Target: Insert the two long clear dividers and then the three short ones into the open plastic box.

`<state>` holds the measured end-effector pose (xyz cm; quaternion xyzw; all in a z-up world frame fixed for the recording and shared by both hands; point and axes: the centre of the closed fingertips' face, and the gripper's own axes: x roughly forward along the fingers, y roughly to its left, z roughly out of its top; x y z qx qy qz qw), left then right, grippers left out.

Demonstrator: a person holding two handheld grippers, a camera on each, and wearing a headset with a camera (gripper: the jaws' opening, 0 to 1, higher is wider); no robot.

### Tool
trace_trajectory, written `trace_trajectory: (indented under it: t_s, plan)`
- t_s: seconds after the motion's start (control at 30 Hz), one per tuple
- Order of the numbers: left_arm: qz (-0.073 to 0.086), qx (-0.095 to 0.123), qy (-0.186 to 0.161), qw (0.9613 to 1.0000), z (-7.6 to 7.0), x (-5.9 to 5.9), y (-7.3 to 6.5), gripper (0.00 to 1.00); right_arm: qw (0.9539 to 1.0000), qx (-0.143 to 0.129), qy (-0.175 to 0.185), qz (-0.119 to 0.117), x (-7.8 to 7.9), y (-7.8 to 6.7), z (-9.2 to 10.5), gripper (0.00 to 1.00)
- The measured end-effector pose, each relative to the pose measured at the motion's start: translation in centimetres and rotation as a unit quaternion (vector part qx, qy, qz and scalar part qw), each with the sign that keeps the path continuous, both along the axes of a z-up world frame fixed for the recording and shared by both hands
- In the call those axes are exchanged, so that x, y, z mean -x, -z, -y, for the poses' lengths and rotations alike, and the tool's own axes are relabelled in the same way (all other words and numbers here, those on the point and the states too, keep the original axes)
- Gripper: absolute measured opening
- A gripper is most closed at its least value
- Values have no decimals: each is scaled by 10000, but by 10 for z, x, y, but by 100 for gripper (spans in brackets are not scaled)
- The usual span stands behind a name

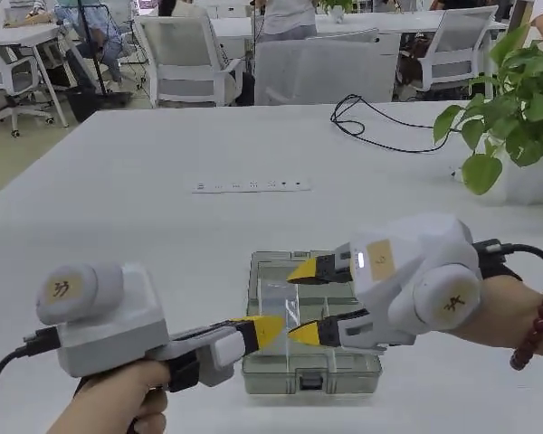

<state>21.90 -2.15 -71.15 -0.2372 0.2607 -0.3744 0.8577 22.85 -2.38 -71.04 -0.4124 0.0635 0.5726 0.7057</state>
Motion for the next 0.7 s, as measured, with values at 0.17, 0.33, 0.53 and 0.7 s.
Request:
trace_trajectory:
  t_s: [0.17,0.33,0.53,0.7]
  plan:
    - [214,-325,71,9992,-4,-1,2,0,10000,-37,14,-71,-1,-2,1,32]
    - [664,-899,281,9933,-6,1,3,0,9997,-88,36,-229,1,-1,3,32]
    - [1050,-1497,580,9814,-9,5,10,0,9989,-143,23,-435,6,0,3,32]
    - [1283,-1741,832,9728,-7,11,12,0,9967,-344,-5,-732,10,-4,0,31]
